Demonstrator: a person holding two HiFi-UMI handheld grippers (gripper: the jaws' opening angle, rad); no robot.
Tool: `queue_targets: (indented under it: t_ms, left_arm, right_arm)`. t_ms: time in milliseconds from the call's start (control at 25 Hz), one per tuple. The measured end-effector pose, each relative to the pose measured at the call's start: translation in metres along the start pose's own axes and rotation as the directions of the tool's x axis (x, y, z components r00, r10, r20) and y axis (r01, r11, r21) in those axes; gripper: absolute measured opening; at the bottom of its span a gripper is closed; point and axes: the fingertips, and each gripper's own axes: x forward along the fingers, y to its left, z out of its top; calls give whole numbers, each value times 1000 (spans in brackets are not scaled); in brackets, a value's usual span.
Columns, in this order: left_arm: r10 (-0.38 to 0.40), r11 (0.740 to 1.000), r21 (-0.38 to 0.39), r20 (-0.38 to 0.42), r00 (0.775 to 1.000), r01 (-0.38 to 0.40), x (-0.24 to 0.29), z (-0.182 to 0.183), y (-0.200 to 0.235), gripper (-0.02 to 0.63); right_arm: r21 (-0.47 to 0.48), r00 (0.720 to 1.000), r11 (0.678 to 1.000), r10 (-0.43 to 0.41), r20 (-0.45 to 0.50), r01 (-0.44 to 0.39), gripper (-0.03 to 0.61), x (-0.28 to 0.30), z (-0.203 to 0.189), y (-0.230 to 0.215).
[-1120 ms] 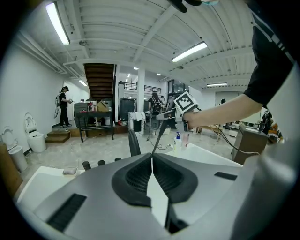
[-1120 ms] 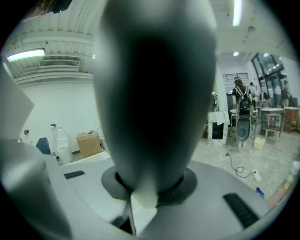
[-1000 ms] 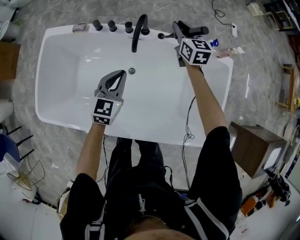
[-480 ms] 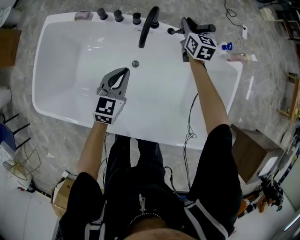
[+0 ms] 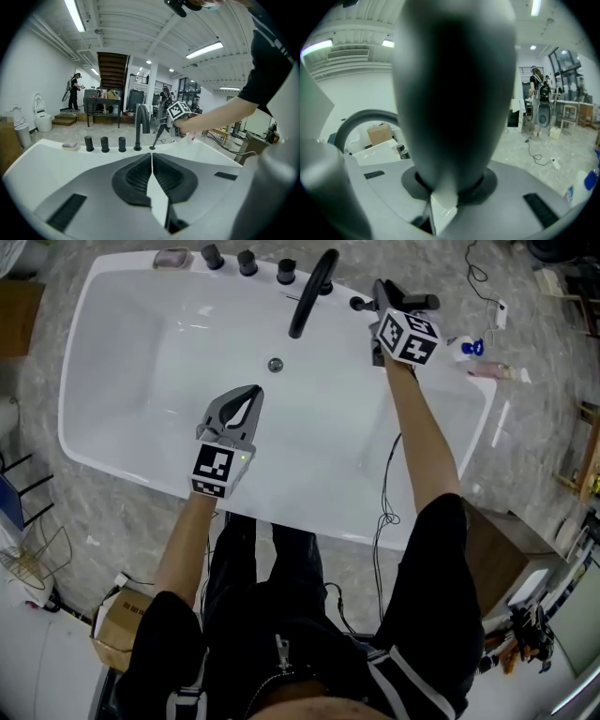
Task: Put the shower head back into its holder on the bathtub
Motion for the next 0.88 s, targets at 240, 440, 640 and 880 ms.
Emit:
queue_targets:
  t_ms: [240, 440, 640, 880]
  left_arm:
    - [8, 1000, -22, 0, 1000, -8, -2, -11, 1, 28]
    - [11, 999, -38, -12, 1000, -11, -5, -25, 2, 28]
    - [12, 998, -65, -24, 1000, -13, -10, -37, -2, 28]
    - [28, 996, -86, -51, 998, -32, -21, -54, 1, 28]
  right_arm:
    - [-28, 1000, 1000, -8, -27, 7, 84, 20, -15, -5]
    - [-28, 999, 999, -26, -45, 25, 84, 38, -27, -13]
    - [-7, 998, 999, -38, -54, 37, 86, 46, -40, -21]
    - [-15, 997, 999, -42, -57, 41, 84, 65, -54, -25]
